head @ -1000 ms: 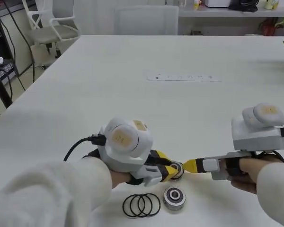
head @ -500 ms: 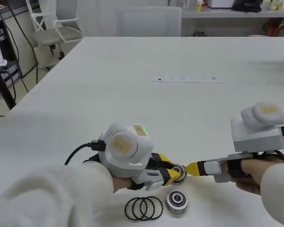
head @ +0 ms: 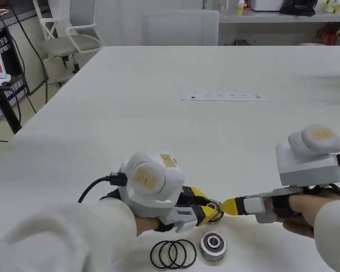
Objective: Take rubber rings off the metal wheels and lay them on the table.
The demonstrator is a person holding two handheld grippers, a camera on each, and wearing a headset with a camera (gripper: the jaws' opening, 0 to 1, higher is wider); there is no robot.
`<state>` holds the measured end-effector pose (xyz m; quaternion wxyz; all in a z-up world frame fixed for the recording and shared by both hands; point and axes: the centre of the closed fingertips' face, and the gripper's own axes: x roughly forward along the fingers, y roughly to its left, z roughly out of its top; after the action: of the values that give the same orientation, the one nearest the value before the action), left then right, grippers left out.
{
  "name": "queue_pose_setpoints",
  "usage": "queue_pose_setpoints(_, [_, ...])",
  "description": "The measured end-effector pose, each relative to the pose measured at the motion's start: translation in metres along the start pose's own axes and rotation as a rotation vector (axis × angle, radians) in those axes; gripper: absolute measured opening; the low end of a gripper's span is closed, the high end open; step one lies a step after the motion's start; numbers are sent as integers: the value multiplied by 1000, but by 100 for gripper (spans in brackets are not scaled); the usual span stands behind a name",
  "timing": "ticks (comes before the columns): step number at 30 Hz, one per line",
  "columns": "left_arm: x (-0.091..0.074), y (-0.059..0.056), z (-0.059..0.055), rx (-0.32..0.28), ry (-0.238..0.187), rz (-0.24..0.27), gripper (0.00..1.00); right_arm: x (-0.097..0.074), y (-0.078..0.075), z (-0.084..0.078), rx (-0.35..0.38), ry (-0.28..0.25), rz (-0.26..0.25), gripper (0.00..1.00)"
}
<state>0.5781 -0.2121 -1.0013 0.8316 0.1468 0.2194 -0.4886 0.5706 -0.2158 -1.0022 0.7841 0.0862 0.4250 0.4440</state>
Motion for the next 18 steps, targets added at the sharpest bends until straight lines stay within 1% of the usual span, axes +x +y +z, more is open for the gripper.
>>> queue_pose_setpoints(5, [0, 0, 0, 0, -2, 0, 14, 1, 0, 0, -16, 4, -4, 0])
queue_pose_setpoints(14, [0, 0, 0, -1, -3, 1, 14, 1, 0, 1, -19, 4, -1, 0])
queue_pose_setpoints(17, [0, 1, 0, -1, -3, 1, 14, 2, 3, 1, -49, 8, -6, 0])
queue_pose_setpoints(18, [0, 1, 0, -1, -3, 1, 14, 2, 3, 1, -48, 8, -5, 0])
